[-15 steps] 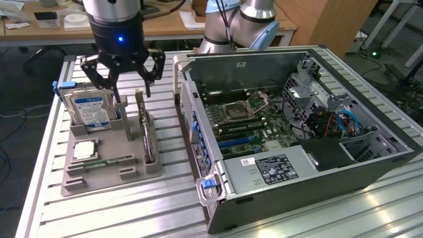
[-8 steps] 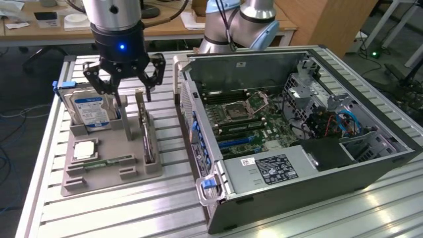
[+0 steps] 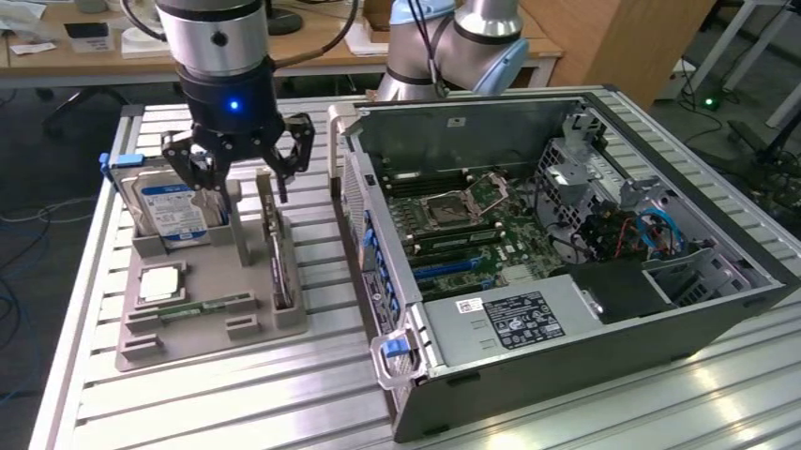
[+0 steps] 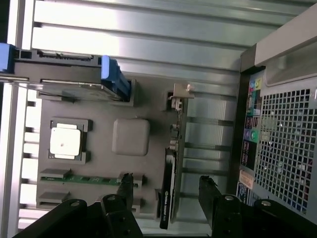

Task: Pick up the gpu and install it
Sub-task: 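Pick up the gpu and move the gpu toward the slot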

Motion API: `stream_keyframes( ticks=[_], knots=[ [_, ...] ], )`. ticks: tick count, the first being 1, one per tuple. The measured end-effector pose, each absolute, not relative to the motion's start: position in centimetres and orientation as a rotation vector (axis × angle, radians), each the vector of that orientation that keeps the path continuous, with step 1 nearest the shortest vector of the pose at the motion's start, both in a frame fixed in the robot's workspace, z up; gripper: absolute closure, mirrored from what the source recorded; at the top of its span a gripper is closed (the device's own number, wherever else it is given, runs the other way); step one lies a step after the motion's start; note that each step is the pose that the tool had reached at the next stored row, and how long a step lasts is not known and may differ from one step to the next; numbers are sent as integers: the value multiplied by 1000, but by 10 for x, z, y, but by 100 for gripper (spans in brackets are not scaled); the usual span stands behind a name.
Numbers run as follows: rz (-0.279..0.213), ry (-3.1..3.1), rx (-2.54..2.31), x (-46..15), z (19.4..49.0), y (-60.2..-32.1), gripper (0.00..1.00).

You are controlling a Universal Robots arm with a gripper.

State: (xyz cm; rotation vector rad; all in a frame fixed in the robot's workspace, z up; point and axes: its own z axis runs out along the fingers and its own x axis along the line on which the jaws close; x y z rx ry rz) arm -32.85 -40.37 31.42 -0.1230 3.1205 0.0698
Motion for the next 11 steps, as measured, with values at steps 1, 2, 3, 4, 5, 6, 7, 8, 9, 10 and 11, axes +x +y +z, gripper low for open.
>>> stream_keyframes(
  ticks=[1, 2, 3, 4, 5, 6, 7, 8, 9, 10, 11],
  knots=[
    [69, 3120, -123, -328, 313, -405, 35],
    [68, 3120, -123, -328, 311, -406, 35],
    [68, 3120, -123, -328, 309, -406, 35],
    [68, 3120, -123, -329, 308, -407, 35],
    [69, 3120, -123, -329, 306, -407, 35],
    [69, 3120, -122, -329, 304, -407, 35],
    [69, 3120, -122, -329, 302, -407, 35],
    [69, 3120, -122, -329, 300, -407, 35],
    [69, 3120, -122, -328, 298, -407, 35],
    [69, 3120, -122, -329, 297, -407, 35],
    [69, 3120, -122, -328, 295, -407, 35]
  ],
)
